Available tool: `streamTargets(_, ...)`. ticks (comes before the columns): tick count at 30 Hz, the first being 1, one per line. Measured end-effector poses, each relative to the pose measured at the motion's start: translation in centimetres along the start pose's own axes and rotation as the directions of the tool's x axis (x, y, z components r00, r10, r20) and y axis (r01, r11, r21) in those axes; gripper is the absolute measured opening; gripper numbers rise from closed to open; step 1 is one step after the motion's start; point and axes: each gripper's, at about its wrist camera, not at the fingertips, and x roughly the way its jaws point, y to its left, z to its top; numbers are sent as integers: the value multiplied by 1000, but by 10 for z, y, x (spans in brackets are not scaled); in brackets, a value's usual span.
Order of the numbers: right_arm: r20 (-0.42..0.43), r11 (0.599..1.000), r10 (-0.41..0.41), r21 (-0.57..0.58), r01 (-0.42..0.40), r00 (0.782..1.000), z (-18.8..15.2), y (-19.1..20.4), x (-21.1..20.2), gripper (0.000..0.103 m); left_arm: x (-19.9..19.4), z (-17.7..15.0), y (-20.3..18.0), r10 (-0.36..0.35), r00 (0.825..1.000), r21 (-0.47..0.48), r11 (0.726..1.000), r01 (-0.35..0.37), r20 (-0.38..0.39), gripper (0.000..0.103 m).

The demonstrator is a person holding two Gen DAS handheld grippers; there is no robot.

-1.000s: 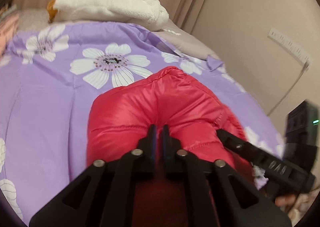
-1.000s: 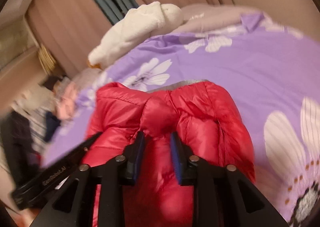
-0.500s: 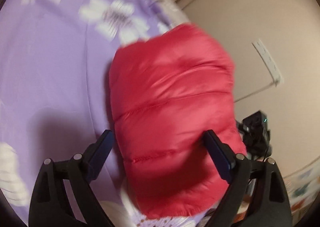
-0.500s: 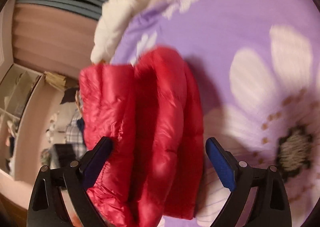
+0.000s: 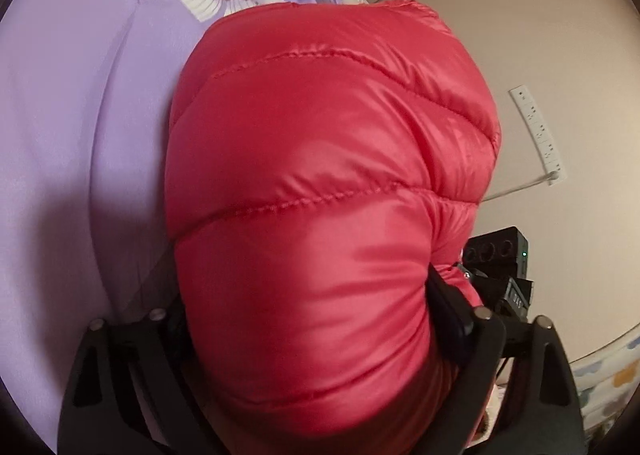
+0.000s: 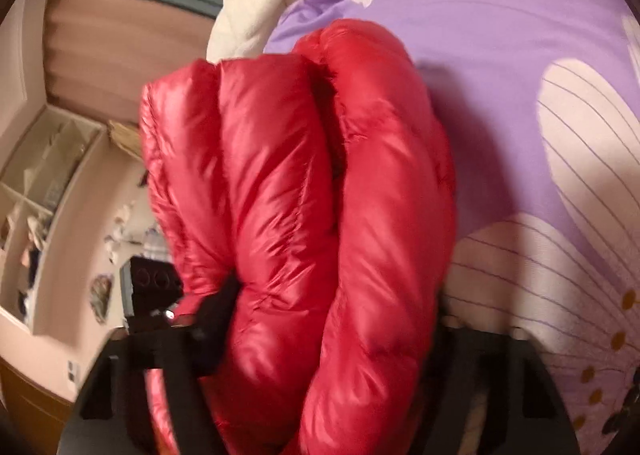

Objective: Fold large clothes

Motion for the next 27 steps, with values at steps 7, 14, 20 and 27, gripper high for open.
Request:
streamTargets(7,28,993,21,-121,-18,999,-11,55,-8,47,-43,-1,-23,25,998,29,999,-26,59,81)
streamTargets(14,-39,968,137,-209,-142,990,-5,130,54,47,-142,8,-17,107,961,61,990,-126,254,81)
streamTargets(20,-191,967,35,-240,-81,981,-17,167,165,47,-189,16,73,200,934,-124,978,-170,297,82)
streamTargets(27,-245,981,-37,-196,-12,969,-19,154,209,77,-205,5,144,138,962,-250,965,-77,236,85)
